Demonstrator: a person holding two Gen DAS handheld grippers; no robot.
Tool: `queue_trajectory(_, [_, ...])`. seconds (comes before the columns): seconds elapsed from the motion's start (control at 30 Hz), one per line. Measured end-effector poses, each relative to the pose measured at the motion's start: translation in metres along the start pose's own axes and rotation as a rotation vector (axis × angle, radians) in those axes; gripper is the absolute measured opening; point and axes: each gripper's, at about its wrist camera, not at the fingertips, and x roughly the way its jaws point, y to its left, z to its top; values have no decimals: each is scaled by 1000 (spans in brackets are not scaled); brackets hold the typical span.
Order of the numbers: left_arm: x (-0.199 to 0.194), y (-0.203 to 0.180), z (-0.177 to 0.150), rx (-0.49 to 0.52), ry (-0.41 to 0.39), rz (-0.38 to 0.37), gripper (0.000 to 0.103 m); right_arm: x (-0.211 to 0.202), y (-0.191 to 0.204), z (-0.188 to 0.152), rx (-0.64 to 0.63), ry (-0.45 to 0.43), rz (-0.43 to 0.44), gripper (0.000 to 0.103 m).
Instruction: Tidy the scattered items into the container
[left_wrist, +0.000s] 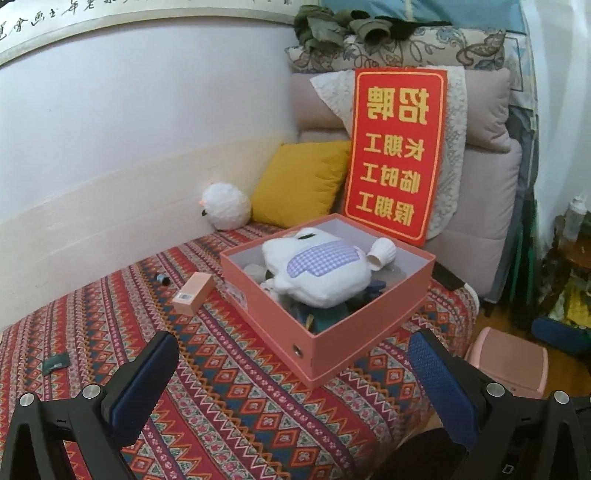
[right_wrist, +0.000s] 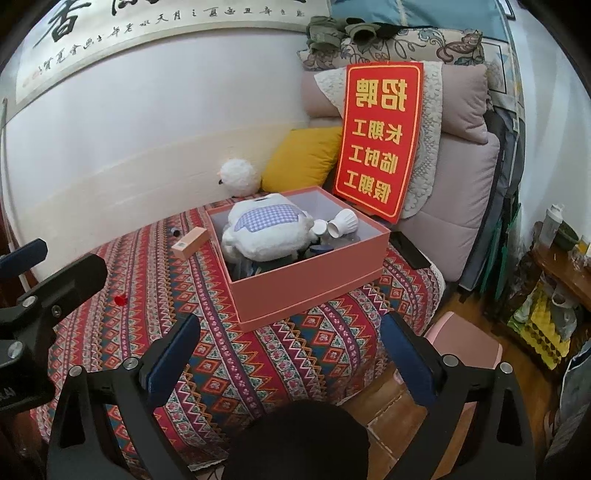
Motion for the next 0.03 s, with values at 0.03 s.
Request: queue_trajectory(0.03, [-1, 0, 0, -4, -3, 0, 103, 0, -1, 0, 2, 0, -1, 100])
